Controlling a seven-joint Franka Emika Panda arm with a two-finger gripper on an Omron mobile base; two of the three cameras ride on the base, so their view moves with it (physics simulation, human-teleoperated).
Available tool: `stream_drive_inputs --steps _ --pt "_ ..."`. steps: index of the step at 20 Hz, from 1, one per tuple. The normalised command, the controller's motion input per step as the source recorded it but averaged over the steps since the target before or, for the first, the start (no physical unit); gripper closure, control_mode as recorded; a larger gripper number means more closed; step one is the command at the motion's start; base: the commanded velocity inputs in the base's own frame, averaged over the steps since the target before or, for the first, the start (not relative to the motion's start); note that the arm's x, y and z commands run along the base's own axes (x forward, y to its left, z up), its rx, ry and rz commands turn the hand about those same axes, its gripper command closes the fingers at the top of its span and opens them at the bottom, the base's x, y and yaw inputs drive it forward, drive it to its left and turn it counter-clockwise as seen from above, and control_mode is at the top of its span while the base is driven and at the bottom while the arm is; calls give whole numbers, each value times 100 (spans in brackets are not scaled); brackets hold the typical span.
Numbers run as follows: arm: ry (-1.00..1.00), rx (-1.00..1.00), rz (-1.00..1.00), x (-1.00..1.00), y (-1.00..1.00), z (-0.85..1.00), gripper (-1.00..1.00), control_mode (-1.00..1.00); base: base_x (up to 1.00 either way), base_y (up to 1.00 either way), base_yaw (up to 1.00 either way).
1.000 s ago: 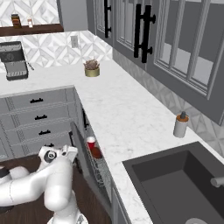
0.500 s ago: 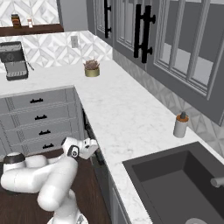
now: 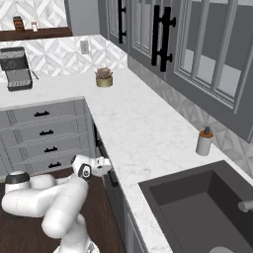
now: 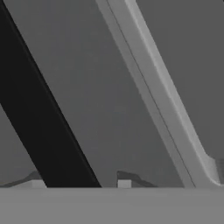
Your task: Pick up the cup and bowl from the counter, place them in the dishwasher, and close the dishwasher door.
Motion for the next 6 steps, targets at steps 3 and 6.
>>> stream_drive_inputs --steps 3,6 --pt "-54 -16 -13 79 -42 -93 -100 -100 0 0 0" --pt "-83 -32 -18 53 -58 -95 -100 -100 0 0 0"
